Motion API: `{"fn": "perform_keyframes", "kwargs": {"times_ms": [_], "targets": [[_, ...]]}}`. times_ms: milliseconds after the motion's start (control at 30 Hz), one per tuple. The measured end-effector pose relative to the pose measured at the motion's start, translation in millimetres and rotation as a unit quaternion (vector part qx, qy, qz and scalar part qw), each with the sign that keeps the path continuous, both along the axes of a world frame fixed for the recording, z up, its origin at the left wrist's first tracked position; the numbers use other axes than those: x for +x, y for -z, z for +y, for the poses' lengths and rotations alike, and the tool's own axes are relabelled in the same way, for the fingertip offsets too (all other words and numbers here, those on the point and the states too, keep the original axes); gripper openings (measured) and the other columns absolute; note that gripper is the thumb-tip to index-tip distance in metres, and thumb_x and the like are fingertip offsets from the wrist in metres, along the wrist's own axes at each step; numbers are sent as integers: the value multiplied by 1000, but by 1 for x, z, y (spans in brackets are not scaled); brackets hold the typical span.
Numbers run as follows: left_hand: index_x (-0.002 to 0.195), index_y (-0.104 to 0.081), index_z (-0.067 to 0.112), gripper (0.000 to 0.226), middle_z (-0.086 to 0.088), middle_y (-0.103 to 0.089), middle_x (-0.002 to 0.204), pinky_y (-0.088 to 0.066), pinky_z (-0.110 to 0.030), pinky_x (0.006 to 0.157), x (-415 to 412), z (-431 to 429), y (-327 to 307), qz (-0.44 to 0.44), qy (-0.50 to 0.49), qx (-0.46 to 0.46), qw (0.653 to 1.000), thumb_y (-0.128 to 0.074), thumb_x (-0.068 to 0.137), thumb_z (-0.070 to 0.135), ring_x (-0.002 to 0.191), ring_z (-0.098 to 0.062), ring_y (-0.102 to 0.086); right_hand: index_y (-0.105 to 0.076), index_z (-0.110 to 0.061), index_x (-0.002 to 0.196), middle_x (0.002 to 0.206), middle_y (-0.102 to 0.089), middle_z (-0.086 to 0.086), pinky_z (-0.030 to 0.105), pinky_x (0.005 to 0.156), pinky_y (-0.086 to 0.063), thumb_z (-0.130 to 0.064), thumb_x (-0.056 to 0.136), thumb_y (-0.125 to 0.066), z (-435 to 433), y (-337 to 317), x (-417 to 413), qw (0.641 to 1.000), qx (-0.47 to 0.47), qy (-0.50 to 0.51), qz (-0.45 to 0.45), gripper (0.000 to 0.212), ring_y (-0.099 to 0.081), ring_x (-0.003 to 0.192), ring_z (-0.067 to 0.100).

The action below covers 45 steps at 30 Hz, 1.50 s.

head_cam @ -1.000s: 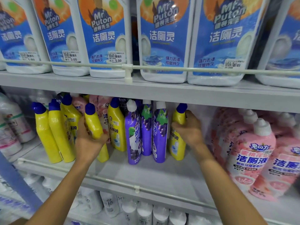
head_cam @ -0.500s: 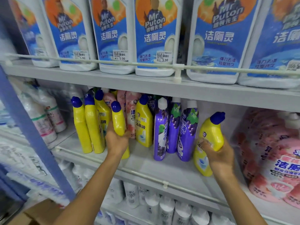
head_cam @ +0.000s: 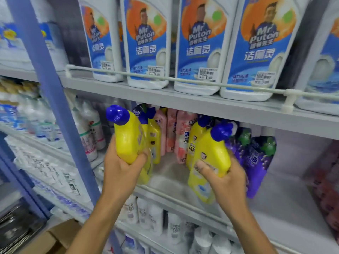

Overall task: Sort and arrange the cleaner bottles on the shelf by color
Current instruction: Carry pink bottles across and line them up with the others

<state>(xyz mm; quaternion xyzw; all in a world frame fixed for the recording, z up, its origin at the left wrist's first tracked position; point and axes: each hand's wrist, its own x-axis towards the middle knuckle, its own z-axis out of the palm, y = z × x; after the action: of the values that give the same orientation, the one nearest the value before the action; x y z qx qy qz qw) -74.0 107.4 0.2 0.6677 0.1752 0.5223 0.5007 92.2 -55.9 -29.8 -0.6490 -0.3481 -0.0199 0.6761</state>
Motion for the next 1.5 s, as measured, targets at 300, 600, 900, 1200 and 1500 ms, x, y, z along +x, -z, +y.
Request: {"fn": "perform_keyframes", "kwargs": {"times_ms": [300,600,900,1200,1500], "targets": [[107,-58,12,28,-5,-63,86,-50,-24,67,-21,110,25,72,-82,34,993,-70,85,-1,76,-12,-60,-68,-29,114,101,-77,-13,22,87,-54,-19,87,-82,161,31,-12,996,34,-16,81,31,-71,97,1],[126,-60,15,33,5,-70,107,-49,-10,78,13,176,60,72,10,-20,997,-70,96,25,93,5,-66,-53,-47,124,117,-68,-17,29,102,-50,-58,98,-56,216,58,-45,994,46,60,78,29,-62,111,-3],[128,-63,31,30,16,-74,115,-51,-22,89,29,208,65,61,89,-89,990,-53,103,44,111,-2,-68,-51,-57,125,125,-65,-12,38,105,-49,-63,96,-53,242,62,-58,988,73,129,44,29,-60,120,7],[119,-65,36,23,12,-74,111,-52,-37,96,40,216,76,41,57,-120,990,-58,100,48,106,-8,-69,-52,-36,135,128,-62,-9,44,103,-50,-74,91,-52,254,66,-66,984,61,151,78,58,-59,121,12],[125,-63,29,34,4,-73,113,-53,-42,97,39,218,77,63,36,-115,991,-58,100,52,109,-17,-68,-49,-33,142,134,-58,-8,42,106,-49,-75,91,-51,251,67,-64,989,36,124,71,66,-56,125,10]]}}
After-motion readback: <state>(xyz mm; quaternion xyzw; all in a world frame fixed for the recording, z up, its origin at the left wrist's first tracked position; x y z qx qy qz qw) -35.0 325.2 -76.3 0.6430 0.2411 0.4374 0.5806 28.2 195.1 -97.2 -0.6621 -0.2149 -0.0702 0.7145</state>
